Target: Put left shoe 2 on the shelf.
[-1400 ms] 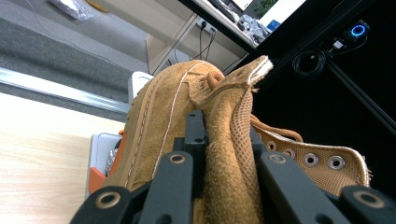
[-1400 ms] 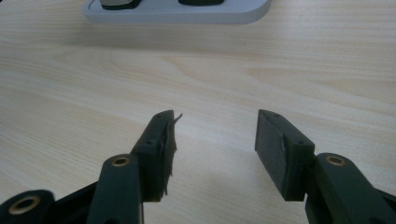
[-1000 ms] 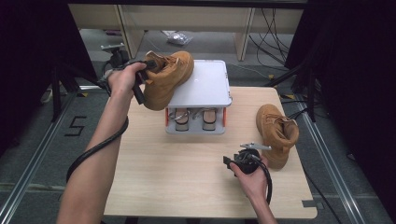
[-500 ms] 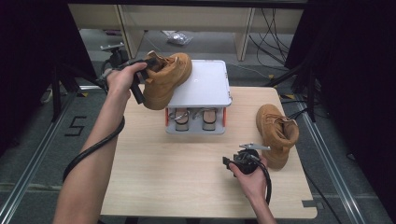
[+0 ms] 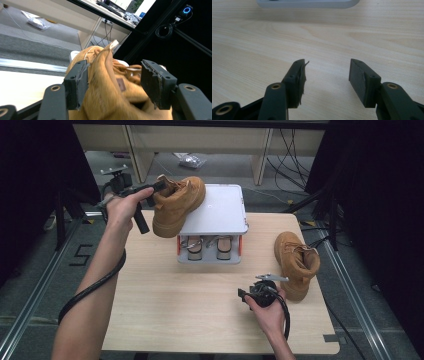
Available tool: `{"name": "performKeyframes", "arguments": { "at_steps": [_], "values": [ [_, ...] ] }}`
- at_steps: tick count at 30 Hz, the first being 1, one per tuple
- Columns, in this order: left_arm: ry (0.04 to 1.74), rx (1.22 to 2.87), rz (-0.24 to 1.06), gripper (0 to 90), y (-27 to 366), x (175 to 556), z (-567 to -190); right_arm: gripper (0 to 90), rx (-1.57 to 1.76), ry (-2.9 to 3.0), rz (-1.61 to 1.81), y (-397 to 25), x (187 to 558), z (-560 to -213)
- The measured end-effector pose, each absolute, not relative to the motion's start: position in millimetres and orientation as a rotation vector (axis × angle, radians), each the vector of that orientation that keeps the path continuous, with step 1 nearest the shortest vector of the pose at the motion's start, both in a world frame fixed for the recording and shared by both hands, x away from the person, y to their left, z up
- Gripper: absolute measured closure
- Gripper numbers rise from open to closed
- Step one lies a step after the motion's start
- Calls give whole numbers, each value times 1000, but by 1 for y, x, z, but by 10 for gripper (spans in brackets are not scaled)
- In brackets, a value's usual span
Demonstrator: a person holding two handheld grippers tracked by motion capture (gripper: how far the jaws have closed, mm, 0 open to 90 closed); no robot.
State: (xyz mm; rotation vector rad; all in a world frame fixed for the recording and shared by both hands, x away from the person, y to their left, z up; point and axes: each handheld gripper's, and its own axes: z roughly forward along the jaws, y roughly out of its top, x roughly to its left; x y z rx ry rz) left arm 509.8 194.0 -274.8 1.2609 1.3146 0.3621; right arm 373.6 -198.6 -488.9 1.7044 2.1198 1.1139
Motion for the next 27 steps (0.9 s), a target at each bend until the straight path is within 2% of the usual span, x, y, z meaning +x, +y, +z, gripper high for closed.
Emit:
{"name": "performKeyframes", "arguments": {
  "at_steps": [5, 11, 14, 27],
  "values": [
    [1295, 1255, 382, 400, 209, 492, -279, 480, 1693, 2112, 1109, -199, 375, -490],
    [1287, 1211, 314, 413, 230, 473, -294, 481, 1654, 2131, 1127, -197, 375, -491],
    [1276, 1219, 332, 415, 235, 465, -298, 480, 1672, 2135, 1104, -196, 374, -492],
    [1307, 1265, 277, 716, 245, 446, -357, 480, 1705, 2120, 1102, -197, 374, -493]
  ]
}}
